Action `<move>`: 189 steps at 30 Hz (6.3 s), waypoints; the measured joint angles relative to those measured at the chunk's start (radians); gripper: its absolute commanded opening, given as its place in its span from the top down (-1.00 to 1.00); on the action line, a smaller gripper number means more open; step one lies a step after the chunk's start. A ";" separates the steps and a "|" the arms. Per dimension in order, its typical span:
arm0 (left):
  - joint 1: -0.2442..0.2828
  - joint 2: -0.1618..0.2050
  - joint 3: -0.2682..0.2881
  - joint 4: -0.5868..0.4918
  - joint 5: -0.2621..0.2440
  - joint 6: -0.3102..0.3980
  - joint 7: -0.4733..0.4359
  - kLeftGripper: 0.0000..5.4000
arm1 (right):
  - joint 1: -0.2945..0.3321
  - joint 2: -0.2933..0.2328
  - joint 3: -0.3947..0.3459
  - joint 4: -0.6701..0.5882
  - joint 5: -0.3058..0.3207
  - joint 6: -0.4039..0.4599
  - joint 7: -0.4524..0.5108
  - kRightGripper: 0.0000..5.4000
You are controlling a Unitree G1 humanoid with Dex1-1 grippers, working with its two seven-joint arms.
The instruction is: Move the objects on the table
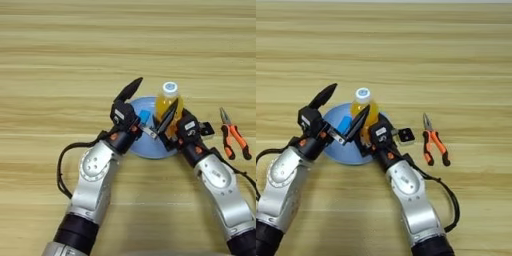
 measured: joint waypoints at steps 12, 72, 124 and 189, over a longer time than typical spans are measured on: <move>-0.024 0.038 0.148 0.024 -0.043 -0.022 0.027 -1.00 | -0.012 -0.003 -0.078 -0.018 0.021 0.000 -0.042 -0.28; -0.236 0.138 0.433 0.665 0.048 -0.234 0.335 -1.00 | -0.127 -0.166 -0.468 0.505 0.080 -0.264 -0.231 -0.28; -0.279 0.145 0.450 0.789 0.043 -0.236 0.311 -1.00 | -0.044 -0.168 -0.443 0.444 0.068 -0.307 -0.300 -0.98; -0.301 0.172 0.424 0.866 0.125 -0.282 0.394 -1.00 | -0.168 -0.050 -0.109 0.046 0.015 0.226 -0.038 -0.98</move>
